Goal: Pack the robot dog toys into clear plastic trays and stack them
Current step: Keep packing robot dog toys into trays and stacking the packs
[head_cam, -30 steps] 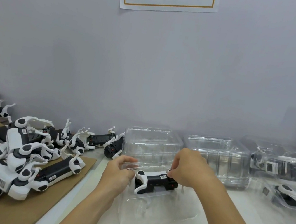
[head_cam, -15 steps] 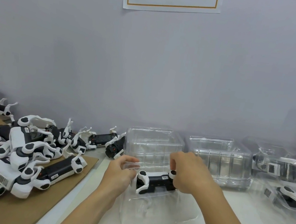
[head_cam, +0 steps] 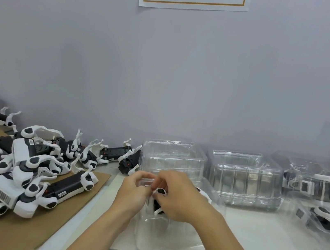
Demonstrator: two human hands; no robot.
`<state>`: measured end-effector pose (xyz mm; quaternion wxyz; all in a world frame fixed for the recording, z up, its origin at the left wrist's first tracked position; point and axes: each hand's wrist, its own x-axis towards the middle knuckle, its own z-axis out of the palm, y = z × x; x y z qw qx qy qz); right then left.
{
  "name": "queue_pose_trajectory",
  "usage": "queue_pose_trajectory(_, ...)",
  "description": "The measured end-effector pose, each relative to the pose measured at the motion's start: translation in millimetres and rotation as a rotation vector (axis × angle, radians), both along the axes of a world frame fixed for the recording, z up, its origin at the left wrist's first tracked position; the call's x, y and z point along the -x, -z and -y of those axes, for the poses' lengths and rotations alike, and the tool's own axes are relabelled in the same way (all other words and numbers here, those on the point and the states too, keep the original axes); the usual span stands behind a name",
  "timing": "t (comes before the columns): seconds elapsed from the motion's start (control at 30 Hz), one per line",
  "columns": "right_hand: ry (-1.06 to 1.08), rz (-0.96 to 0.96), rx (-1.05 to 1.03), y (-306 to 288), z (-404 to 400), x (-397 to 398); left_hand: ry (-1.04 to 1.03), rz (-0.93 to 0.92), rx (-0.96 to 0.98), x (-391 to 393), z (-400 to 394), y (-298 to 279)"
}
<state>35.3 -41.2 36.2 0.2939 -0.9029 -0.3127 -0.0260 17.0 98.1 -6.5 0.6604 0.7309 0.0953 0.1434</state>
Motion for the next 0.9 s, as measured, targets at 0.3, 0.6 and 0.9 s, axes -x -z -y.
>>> queue_pose_trajectory(0.3, -0.058, -0.116, -0.046, -9, 18, -8, -0.023, 0.005, -0.036, 0, -1, 1)
queue_pose_trajectory(0.6, 0.192, -0.134, -0.031, -23, 77, -28, -0.038, 0.001, -0.068, 0, -1, 2)
queue_pose_trajectory(0.9, 0.223, -0.178, -0.068, -21, 77, -27, -0.078, 0.061, -0.199, 3, 1, -2)
